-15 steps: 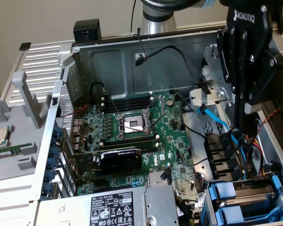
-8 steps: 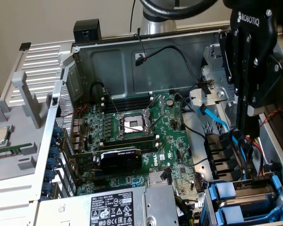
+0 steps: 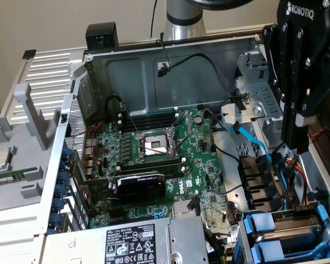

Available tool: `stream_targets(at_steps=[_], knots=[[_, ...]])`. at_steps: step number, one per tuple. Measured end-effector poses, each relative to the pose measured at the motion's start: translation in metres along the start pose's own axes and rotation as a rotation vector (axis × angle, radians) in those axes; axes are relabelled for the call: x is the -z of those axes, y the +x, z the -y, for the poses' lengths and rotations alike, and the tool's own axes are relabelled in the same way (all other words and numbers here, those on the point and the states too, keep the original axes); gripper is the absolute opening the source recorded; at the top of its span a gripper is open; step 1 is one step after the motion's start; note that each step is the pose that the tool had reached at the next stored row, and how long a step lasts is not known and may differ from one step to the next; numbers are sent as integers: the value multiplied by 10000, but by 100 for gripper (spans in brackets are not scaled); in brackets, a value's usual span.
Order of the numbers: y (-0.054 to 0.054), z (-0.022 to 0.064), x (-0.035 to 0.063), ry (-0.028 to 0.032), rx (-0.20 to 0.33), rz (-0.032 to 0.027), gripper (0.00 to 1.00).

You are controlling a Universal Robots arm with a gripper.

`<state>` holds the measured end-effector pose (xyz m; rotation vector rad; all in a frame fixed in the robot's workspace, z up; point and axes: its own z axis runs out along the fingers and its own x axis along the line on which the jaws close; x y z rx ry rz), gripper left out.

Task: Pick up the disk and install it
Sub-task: 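Insert the second disk wire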

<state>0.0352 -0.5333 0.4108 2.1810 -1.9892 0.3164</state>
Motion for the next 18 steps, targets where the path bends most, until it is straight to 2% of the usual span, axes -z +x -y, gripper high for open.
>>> stream_targets(at_steps=[2, 3, 4, 6, 18], knots=[[3, -2, -1, -10, -49, 201, 17], [7, -2, -2, -25, -77, 257, 17], [14, -3, -4, -53, -101, 280, 17], [27, -5, -8, -109, -124, 295, 17], [27, -5, -8, -110, -123, 294, 17]])
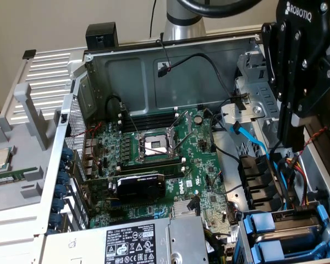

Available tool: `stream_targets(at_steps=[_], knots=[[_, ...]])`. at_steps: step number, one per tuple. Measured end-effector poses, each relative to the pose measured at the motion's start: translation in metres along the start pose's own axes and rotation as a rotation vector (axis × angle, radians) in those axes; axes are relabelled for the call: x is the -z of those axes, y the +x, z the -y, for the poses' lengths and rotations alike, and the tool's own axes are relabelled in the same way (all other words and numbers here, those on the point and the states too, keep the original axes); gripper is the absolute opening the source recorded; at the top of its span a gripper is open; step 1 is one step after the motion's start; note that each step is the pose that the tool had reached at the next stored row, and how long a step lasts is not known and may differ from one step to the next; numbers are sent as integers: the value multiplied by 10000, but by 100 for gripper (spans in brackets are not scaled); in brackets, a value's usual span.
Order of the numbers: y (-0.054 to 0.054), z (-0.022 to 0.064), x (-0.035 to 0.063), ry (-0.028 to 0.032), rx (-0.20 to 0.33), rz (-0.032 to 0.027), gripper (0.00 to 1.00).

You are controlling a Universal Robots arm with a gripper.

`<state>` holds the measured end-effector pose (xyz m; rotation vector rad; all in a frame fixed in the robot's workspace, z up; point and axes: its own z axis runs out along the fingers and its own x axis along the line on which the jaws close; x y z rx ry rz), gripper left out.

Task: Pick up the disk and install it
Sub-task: 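Insert the second disk wire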

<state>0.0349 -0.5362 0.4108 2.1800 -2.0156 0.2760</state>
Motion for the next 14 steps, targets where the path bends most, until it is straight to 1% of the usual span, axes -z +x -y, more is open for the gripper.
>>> stream_targets(at_steps=[3, 4, 5, 8, 10, 11, 12, 14], knots=[[1, 0, 0, 1, 0, 1, 17], [9, -2, -2, 0, -3, 14, 17], [21, -1, -5, 2, -4, 40, 17], [82, -7, -20, 10, -8, 156, 17], [123, -11, -30, -8, -5, 217, 17], [144, -12, -35, -26, -1, 241, 17], [163, -13, -40, -27, 0, 258, 17], [195, -14, -48, -33, 0, 271, 17]])
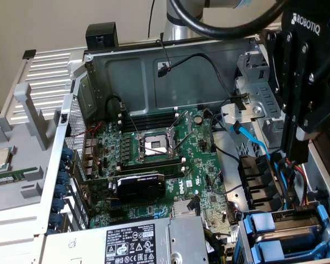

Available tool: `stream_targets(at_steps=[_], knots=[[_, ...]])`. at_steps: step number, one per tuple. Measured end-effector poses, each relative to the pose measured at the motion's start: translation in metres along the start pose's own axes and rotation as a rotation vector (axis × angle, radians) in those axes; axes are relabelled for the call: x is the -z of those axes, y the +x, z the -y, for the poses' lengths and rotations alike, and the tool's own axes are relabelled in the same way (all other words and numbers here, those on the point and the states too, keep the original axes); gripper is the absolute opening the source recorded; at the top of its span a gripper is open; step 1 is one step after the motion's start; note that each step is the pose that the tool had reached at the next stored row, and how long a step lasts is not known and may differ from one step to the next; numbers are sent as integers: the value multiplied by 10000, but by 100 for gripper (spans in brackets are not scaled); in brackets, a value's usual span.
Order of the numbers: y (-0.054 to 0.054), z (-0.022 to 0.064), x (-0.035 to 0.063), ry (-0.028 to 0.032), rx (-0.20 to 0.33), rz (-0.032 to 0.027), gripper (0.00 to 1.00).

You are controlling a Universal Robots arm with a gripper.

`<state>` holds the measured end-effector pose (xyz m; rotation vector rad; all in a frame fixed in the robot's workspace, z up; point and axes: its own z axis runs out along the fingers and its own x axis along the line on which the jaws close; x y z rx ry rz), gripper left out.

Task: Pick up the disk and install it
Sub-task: 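Insert the second disk wire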

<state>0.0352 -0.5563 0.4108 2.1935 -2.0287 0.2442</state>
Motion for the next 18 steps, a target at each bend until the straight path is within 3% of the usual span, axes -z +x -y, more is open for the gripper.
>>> stream_targets(at_steps=[1, 2, 5, 6, 7, 8, 14, 18], knots=[[14, -1, -4, -19, 4, 2, 17], [26, -1, -6, -109, 24, 10, 17], [40, 5, -14, -574, 124, 49, 17], [42, 10, -18, -667, 147, 57, 17], [44, 13, -24, -724, 160, 74, 17], [44, 15, -31, -745, 162, 96, 17], [58, 29, -101, -741, 134, 278, 17], [75, 31, -176, -744, 90, 363, 17]])
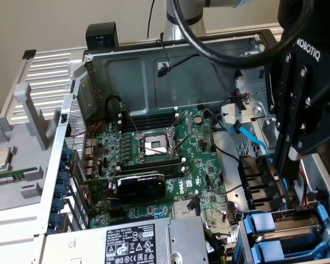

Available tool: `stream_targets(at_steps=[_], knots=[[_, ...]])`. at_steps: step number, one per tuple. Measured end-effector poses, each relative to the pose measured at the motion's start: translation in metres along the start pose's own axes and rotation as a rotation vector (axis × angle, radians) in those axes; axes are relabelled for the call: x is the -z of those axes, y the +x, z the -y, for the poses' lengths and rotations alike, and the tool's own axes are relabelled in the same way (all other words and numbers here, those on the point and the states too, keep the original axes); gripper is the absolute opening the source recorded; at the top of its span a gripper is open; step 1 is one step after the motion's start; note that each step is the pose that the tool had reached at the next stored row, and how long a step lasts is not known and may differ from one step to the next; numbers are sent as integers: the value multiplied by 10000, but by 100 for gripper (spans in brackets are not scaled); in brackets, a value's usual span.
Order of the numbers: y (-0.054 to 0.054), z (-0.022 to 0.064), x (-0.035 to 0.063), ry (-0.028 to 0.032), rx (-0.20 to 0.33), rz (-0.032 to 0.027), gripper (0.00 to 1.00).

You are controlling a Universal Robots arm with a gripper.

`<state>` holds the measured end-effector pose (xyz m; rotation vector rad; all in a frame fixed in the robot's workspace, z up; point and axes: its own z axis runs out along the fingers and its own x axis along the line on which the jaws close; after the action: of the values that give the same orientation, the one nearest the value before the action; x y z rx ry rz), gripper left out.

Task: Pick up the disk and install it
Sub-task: 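Insert the second disk wire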

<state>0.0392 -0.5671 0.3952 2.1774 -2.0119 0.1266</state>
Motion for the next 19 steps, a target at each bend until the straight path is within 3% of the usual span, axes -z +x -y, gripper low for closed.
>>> stream_targets(at_steps=[3, 5, 10, 11, 14, 19], knots=[[12, 5, -55, -3, -41, 60, 17], [17, 6, -84, -4, -69, 132, 17], [24, 9, -120, 1, -103, 437, 17], [27, 10, -134, 5, -111, 574, 17], [46, 16, -157, -5, -115, 741, 17], [80, 43, -186, -17, -110, 825, 17]])
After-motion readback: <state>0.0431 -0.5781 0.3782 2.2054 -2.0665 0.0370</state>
